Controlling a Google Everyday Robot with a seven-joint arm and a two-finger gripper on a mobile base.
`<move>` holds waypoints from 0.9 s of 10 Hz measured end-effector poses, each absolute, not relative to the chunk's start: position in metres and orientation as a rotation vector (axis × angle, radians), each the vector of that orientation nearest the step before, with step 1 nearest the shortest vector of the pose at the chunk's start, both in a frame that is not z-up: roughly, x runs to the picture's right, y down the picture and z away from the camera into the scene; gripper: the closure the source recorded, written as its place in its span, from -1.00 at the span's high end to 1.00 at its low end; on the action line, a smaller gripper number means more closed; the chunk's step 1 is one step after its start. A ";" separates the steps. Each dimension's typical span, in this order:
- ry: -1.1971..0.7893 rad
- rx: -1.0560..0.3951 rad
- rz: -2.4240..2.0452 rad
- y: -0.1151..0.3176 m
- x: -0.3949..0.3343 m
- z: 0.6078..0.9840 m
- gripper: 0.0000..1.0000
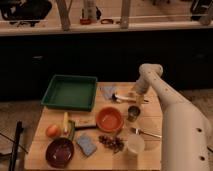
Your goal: Wipe red bowl with brush
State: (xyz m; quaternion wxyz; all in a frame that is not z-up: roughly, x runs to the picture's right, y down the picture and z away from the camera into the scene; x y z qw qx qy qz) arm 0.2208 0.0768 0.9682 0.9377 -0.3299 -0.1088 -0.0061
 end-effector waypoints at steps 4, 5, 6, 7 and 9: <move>-0.247 -0.691 -0.026 0.081 0.208 0.967 -0.32; -0.251 -0.682 -0.027 0.079 0.206 0.968 -0.51; -0.256 -0.692 -0.035 0.081 0.203 0.964 -0.77; -0.260 -0.687 -0.040 0.078 0.201 0.961 -0.94; -0.263 -0.679 -0.052 0.073 0.199 0.956 -1.00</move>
